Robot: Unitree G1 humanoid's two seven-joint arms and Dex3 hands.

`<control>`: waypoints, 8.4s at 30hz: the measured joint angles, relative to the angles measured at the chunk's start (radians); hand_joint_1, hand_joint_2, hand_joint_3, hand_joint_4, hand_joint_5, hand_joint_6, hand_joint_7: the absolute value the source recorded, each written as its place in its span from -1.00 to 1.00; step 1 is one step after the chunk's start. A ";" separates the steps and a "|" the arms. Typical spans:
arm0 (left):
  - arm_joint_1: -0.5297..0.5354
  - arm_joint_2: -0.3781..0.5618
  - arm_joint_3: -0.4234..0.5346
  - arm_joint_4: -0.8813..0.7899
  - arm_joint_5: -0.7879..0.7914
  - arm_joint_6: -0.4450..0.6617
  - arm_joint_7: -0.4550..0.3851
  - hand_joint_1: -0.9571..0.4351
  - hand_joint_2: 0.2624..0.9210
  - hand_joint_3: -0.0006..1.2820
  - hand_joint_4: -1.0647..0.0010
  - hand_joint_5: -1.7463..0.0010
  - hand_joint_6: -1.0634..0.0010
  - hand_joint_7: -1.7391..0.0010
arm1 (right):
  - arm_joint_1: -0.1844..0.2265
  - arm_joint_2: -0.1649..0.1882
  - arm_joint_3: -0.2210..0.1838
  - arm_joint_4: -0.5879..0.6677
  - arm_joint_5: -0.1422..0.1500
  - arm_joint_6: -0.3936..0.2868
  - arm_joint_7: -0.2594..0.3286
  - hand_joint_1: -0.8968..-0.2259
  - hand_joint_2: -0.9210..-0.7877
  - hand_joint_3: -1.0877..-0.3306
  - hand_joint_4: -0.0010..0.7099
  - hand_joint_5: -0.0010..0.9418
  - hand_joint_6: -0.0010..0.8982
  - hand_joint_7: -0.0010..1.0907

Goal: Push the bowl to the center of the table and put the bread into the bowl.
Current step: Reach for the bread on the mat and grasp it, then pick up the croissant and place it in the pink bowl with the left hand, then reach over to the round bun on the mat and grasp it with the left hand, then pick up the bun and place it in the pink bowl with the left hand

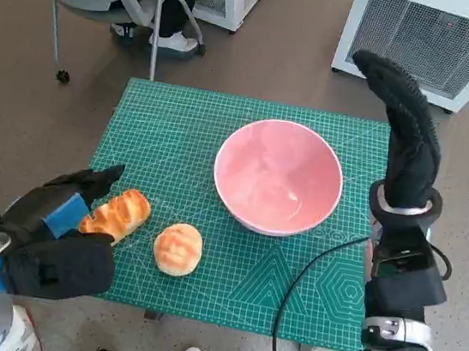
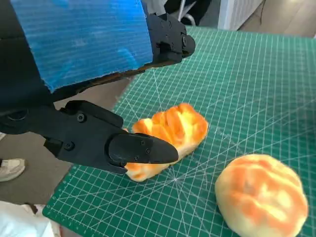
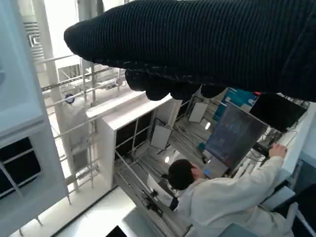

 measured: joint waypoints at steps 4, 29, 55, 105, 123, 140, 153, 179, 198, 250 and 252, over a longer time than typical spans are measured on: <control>0.000 -0.004 -0.016 0.019 0.015 0.001 0.007 -0.45 1.00 -0.76 0.67 0.99 0.62 0.99 | 0.006 0.001 0.000 0.001 -0.001 0.000 -0.001 -0.08 -1.00 -0.22 -0.04 -0.98 -0.61 -0.29; -0.052 -0.141 -0.128 0.333 0.049 -0.036 0.161 -0.40 1.00 -0.71 0.53 0.96 0.55 0.98 | 0.020 0.007 0.000 0.010 -0.022 0.003 -0.029 -0.04 -1.00 -0.21 -0.02 -0.99 -0.61 -0.30; -0.134 -0.233 -0.077 0.618 0.013 -0.271 0.511 0.36 1.00 -0.80 -0.18 -0.51 -0.07 -0.26 | 0.028 0.009 0.013 0.008 0.010 0.019 -0.003 -0.02 -1.00 -0.20 -0.02 -0.99 -0.61 -0.32; -0.698 -0.503 -0.257 0.678 0.015 -0.559 0.561 0.37 1.00 -0.94 -0.45 -0.22 -0.14 -0.37 | 0.028 -0.009 0.009 0.017 0.019 0.041 0.014 -0.07 -1.00 -0.20 -0.03 -1.00 -0.63 -0.32; -0.813 -0.551 -0.332 1.097 -0.038 -0.692 0.402 0.00 1.00 -0.88 0.50 0.80 0.42 0.71 | 0.029 -0.015 0.002 -0.006 -0.001 0.054 -0.001 -0.07 -1.00 -0.20 -0.03 -1.00 -0.64 -0.31; -0.788 -0.439 -0.301 0.903 -0.107 -0.661 0.108 -0.34 1.00 -0.90 1.00 1.00 0.80 1.00 | 0.038 -0.015 0.000 -0.013 -0.001 0.054 -0.004 -0.12 -1.00 -0.18 -0.03 -1.00 -0.65 -0.32; -0.545 -0.297 -0.145 0.534 -0.192 -0.683 0.102 -0.24 1.00 -0.93 0.98 1.00 0.67 0.96 | 0.045 -0.010 0.000 -0.020 -0.001 0.053 -0.004 -0.08 -1.00 -0.19 -0.03 -1.00 -0.65 -0.32; -0.076 -0.124 0.020 0.182 -0.274 -0.586 0.002 -0.14 0.92 -1.00 0.69 0.99 0.42 0.97 | 0.052 -0.001 0.000 -0.021 0.012 0.054 0.001 -0.01 -1.00 -0.20 -0.02 -1.00 -0.64 -0.32; -0.100 -0.137 -0.156 0.293 -0.218 -0.495 -0.050 -0.12 0.92 -1.00 0.76 1.00 0.47 1.00 | 0.052 -0.002 0.006 -0.020 0.043 0.056 0.042 -0.07 -1.00 -0.18 -0.01 -0.99 -0.64 -0.33; -0.475 -0.417 -0.033 0.323 -0.267 -0.737 0.418 0.38 0.98 -0.93 -0.28 -0.36 -0.31 -0.25 | 0.051 -0.001 0.004 -0.006 0.079 0.062 0.092 -0.03 -1.00 -0.18 -0.04 -1.00 -0.66 -0.31; -0.518 -0.443 -0.050 0.372 -0.252 -0.774 0.452 0.38 0.99 -0.93 -0.29 -0.34 -0.31 -0.26 | 0.051 -0.001 0.004 -0.005 0.079 0.062 0.092 -0.02 -1.00 -0.18 -0.04 -1.00 -0.66 -0.31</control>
